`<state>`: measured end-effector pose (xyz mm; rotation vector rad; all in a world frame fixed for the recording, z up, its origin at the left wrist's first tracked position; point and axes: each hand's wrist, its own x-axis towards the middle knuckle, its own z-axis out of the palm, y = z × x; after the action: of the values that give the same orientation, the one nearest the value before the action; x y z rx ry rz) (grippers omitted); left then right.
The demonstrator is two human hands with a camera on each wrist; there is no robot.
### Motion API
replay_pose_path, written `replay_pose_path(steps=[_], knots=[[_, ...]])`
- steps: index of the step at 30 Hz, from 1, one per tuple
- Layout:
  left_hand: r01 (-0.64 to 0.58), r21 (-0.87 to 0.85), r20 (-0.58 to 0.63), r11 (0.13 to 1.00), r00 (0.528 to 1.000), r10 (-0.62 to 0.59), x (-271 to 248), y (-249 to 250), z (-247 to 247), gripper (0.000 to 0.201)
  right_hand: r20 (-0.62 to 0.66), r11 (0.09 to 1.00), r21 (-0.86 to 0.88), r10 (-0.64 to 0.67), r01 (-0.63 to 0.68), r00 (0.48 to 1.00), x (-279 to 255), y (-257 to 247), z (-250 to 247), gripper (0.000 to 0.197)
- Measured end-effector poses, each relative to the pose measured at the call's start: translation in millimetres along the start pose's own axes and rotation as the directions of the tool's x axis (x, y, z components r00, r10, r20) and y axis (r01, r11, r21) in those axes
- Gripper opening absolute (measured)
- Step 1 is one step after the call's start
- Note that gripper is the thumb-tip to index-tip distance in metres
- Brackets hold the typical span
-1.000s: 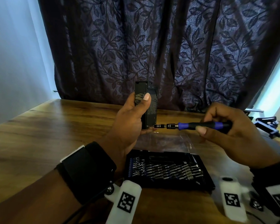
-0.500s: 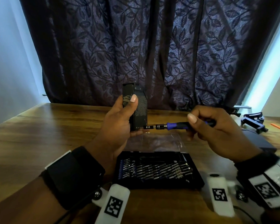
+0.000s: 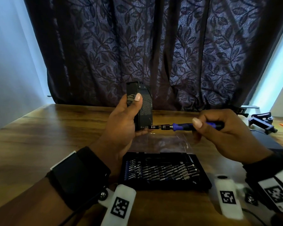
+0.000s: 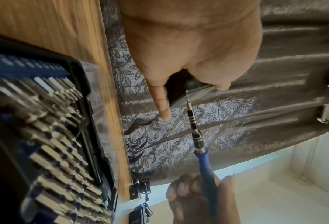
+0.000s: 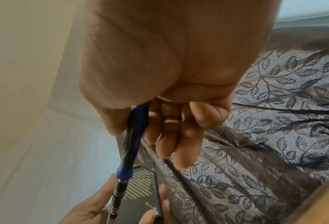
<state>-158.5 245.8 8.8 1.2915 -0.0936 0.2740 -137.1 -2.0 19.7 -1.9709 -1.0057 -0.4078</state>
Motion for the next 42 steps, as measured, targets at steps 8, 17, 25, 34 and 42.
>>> replay_pose_path(steps=[8,17,25,34,42], knots=[[0.01,0.01,0.0,1.0,1.0,-0.01,0,0,-1,0.036,-0.058,1.0,-0.008,-0.006,0.005,0.998,-1,3,-1,0.031],[0.012,-0.007,0.01,1.0,1.0,-0.012,1,-2,-3,0.035,-0.017,0.999,-0.045,0.026,-0.027,1.0,1,1,1,0.029],[0.013,0.069,-0.03,0.998,0.999,-0.011,1,2,-5,0.022,0.102,0.979,-0.148,0.158,-0.142,0.982,1,9,0,0.023],[0.025,0.2,-0.039,0.979,0.999,-0.017,12,4,-19,0.065,0.147,0.958,0.014,0.281,-0.286,0.948,-1,31,2,0.033],[0.428,0.307,-0.122,0.85,0.903,-0.411,30,16,-61,0.036,0.062,0.756,0.453,0.502,-0.472,0.863,-5,50,8,0.047]])
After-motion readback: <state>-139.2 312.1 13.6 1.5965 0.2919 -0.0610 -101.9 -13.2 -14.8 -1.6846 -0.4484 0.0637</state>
